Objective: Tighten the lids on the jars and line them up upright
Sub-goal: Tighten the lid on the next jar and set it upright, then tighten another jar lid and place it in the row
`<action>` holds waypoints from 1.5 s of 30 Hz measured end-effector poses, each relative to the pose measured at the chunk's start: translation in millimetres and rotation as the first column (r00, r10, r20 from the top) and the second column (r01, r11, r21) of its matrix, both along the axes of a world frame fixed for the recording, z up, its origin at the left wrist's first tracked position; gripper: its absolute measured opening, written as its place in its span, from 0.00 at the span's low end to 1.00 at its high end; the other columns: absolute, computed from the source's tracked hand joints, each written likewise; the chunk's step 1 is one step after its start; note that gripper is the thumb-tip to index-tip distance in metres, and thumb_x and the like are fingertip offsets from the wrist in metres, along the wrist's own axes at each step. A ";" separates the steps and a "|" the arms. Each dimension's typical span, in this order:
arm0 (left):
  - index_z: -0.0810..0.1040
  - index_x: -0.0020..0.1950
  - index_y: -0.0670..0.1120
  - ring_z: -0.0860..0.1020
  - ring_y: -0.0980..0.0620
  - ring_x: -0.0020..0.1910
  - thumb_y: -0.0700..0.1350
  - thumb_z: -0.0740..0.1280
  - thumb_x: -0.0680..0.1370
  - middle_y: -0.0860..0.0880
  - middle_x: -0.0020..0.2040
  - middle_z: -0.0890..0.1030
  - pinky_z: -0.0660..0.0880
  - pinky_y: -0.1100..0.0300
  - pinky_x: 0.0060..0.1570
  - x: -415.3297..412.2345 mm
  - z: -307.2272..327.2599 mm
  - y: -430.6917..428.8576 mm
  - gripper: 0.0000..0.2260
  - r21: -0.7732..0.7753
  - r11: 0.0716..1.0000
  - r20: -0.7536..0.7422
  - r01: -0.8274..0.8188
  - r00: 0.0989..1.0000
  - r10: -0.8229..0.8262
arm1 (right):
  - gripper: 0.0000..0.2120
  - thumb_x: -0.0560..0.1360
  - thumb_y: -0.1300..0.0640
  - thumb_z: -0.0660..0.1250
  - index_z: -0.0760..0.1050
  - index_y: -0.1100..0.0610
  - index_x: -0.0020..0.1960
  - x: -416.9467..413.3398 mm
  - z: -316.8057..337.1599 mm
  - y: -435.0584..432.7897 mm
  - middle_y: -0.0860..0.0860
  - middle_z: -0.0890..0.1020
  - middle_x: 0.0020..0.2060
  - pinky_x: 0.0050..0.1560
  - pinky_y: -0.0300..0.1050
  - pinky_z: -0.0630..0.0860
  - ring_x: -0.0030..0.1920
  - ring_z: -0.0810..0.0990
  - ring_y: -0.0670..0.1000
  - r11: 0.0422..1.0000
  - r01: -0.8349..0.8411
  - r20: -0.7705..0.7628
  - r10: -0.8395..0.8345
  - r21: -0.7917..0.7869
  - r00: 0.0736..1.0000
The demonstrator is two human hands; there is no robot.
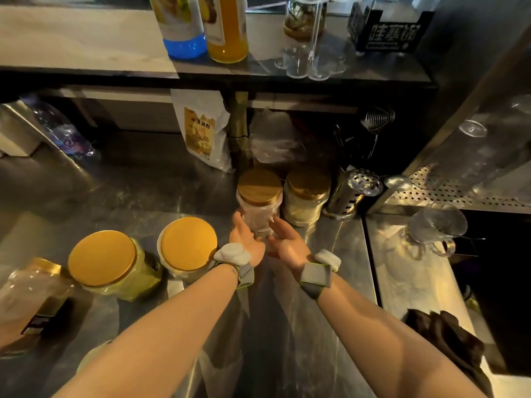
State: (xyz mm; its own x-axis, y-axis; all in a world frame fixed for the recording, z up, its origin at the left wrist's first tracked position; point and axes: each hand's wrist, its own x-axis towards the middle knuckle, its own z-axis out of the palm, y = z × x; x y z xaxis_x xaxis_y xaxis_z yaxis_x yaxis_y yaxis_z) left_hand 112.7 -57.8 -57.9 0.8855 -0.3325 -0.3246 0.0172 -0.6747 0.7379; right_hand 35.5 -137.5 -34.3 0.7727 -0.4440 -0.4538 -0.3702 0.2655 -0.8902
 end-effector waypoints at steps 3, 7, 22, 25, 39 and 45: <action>0.51 0.77 0.47 0.74 0.39 0.63 0.35 0.66 0.74 0.40 0.69 0.70 0.73 0.44 0.62 6.6 -3.6 -3.5 0.36 0.030 1.000 -0.016 -0.004 1.000 0.005 | 0.28 0.79 0.68 0.59 0.59 0.54 0.76 4.1 4.5 0.1 0.51 0.66 0.74 0.58 0.51 0.75 0.62 0.71 0.48 1.000 0.009 -0.007 -0.009 0.022 1.000; 0.51 0.76 0.52 0.76 0.40 0.63 0.37 0.66 0.74 0.41 0.70 0.70 0.74 0.44 0.62 11.9 -5.9 -4.9 0.36 0.075 0.997 -0.016 -0.002 1.000 0.003 | 0.27 0.79 0.68 0.58 0.59 0.54 0.76 6.3 8.4 0.2 0.50 0.66 0.74 0.59 0.50 0.75 0.58 0.71 0.45 1.000 0.011 -0.018 -0.011 0.017 1.000; 0.59 0.74 0.45 0.70 0.48 0.68 0.38 0.66 0.77 0.45 0.71 0.68 0.69 0.54 0.66 -48.9 30.3 63.9 0.28 -0.109 0.952 -0.115 0.286 0.948 -0.298 | 0.23 0.79 0.67 0.59 0.65 0.57 0.73 -12.8 21.6 17.2 0.58 0.74 0.66 0.62 0.52 0.75 0.64 0.75 0.58 0.977 -0.085 -0.168 0.052 -0.196 0.984; 0.68 0.67 0.46 0.75 0.49 0.62 0.45 0.69 0.76 0.46 0.65 0.74 0.72 0.54 0.63 -54.0 35.9 98.9 0.21 -0.034 0.933 -0.130 0.358 0.924 -0.360 | 0.22 0.77 0.64 0.61 0.68 0.55 0.70 -21.3 32.4 36.4 0.54 0.76 0.64 0.64 0.54 0.73 0.64 0.75 0.57 0.926 -0.120 -0.157 0.067 -0.358 0.985; 0.71 0.64 0.35 0.76 0.38 0.60 0.46 0.72 0.74 0.36 0.60 0.77 0.73 0.49 0.59 4.3 68.8 177.7 0.24 0.285 0.930 -0.183 0.231 0.966 -0.184 | 0.56 0.62 0.30 0.72 0.49 0.52 0.78 24.7 71.3 114.0 0.56 0.61 0.74 0.70 0.55 0.66 0.73 0.63 0.58 0.520 -0.465 -0.364 0.289 -0.717 0.885; 0.50 0.76 0.42 0.69 0.40 0.68 0.39 0.78 0.67 0.39 0.70 0.68 0.68 0.47 0.66 20.3 56.8 172.3 0.48 -0.004 0.995 -0.235 0.096 0.967 -0.094 | 0.56 0.61 0.36 0.76 0.48 0.49 0.77 49.0 72.0 122.7 0.57 0.58 0.74 0.67 0.56 0.68 0.71 0.64 0.62 0.296 -0.610 -0.554 0.257 -0.735 0.792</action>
